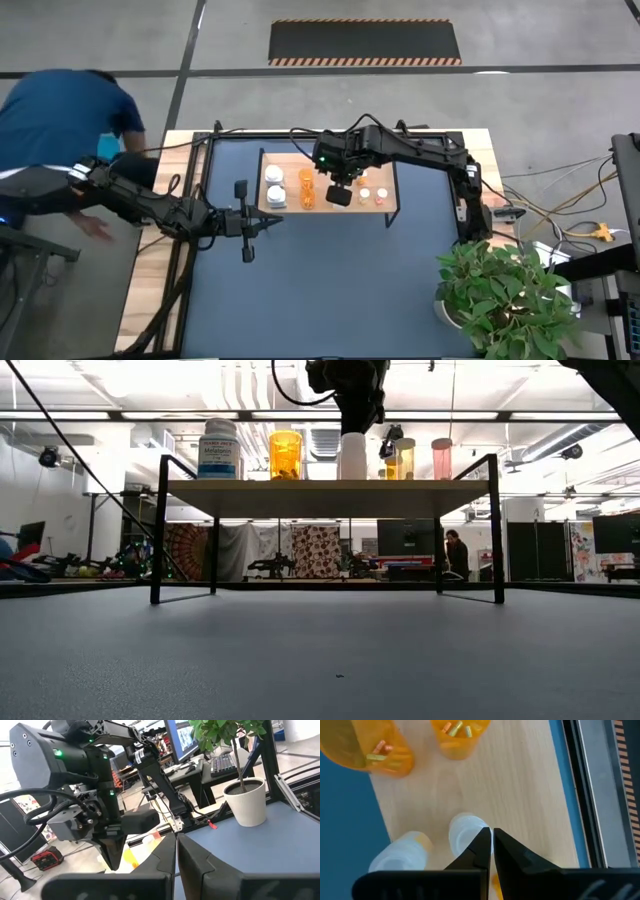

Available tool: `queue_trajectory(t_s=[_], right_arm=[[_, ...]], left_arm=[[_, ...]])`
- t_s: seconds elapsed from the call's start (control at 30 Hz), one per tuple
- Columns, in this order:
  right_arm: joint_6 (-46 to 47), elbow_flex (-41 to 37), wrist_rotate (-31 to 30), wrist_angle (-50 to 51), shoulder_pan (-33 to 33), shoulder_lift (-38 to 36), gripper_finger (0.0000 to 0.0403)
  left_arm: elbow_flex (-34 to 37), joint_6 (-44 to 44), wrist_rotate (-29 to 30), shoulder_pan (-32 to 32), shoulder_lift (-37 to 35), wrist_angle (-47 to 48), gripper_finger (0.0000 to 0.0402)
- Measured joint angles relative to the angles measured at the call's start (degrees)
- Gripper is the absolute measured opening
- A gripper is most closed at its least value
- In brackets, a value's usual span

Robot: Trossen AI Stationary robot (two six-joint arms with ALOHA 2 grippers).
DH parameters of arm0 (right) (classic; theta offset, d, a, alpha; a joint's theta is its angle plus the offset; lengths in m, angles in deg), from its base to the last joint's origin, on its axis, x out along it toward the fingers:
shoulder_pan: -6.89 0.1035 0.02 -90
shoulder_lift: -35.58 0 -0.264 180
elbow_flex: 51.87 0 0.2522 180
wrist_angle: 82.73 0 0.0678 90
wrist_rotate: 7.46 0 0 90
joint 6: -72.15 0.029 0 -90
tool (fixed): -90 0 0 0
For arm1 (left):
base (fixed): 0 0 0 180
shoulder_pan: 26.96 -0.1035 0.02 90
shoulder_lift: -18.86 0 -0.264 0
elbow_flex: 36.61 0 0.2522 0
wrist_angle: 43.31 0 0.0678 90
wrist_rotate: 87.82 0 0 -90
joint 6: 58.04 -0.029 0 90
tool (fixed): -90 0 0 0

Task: Pick and place medicine bottles onto shelf by color
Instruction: Put the transparent bottle on the shelf, then adjust the white bottle on the shelf

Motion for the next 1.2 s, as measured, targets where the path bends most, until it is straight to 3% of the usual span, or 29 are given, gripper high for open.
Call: queue_trajectory(t_s=[0.47,0.63,0.77,1.0,1.2], right_arm=[[-0.1,3.7,-1.0,-0.2,3.2,-2.6,0.0012],[0.1,3.3,-9.3,-0.6,11.9,-6.1,0.0009],[1.2,3.3,-11.1,-0.7,19.7,-9.1,0.0009],[4.0,1.9,-23.3,-1.6,31.7,-14.7,0.0009],[7.9,-4.0,-34.1,-1.6,42.9,-19.5,0.0009]], left_arm=[[0.0,0.0,0.0,0.0,-0.2,0.1,0.0],[0.0,0.0,0.0,0.0,-0.2,0.8,0.0],[0.0,-0.8,0.0,0.0,-0.3,1.0,0.0],[0.0,-1.0,0.0,0.0,-0.3,0.9,0.0],[0.0,-1.0,0.0,0.0,-0.4,1.0,0.0]])
